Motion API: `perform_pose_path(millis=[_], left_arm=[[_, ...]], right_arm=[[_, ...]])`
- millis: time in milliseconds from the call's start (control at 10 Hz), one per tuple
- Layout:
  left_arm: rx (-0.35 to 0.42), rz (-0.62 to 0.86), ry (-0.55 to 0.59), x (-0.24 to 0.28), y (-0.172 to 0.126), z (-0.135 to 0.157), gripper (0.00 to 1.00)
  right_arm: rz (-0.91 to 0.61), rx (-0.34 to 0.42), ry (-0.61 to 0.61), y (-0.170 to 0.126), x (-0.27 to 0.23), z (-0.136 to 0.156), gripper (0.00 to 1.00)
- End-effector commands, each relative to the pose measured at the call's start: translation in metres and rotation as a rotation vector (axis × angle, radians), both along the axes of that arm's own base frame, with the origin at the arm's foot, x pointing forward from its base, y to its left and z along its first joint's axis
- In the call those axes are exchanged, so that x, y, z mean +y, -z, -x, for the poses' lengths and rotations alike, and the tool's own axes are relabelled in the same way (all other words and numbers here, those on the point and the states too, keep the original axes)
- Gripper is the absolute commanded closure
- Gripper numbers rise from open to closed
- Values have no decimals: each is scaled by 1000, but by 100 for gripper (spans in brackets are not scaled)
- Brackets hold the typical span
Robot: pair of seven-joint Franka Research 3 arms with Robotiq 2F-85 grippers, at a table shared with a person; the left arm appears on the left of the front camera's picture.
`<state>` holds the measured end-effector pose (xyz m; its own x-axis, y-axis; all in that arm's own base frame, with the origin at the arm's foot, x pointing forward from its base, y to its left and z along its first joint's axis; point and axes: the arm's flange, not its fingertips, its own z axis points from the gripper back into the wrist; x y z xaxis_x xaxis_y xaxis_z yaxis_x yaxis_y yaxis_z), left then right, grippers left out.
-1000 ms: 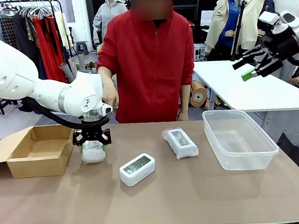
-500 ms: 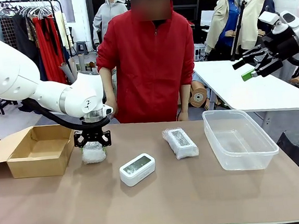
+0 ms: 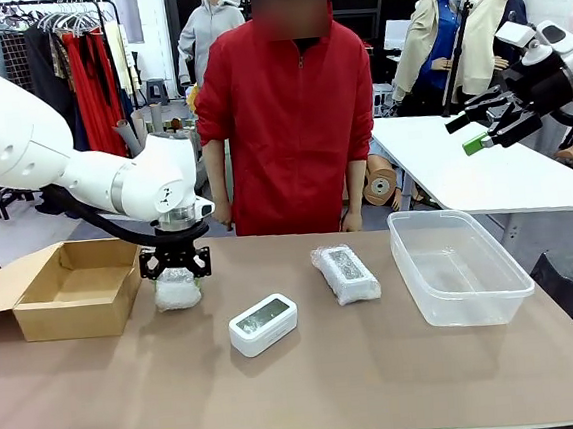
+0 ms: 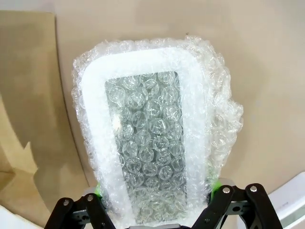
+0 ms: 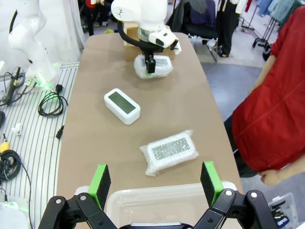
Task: Separate and place wrapped and unwrapped clocks.
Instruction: Pick up the Digital clock indicated by the person.
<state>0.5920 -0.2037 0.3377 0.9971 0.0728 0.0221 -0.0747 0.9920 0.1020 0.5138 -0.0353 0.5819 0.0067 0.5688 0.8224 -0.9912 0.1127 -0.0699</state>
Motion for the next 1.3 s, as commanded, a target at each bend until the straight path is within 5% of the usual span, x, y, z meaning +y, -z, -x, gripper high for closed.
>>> perform_pose_path(millis=[0, 400, 1200], left_arm=[[-10, -12, 17, 2, -31, 3, 100], [-8, -7, 8, 7, -113, -3, 100], [-195, -53, 45, 20, -233, 2, 100]], right_arm=[[-2, -3, -3, -1, 1, 0, 0], [-2, -3, -3, -1, 1, 0, 0], [-2, -3, -3, -1, 1, 0, 0]])
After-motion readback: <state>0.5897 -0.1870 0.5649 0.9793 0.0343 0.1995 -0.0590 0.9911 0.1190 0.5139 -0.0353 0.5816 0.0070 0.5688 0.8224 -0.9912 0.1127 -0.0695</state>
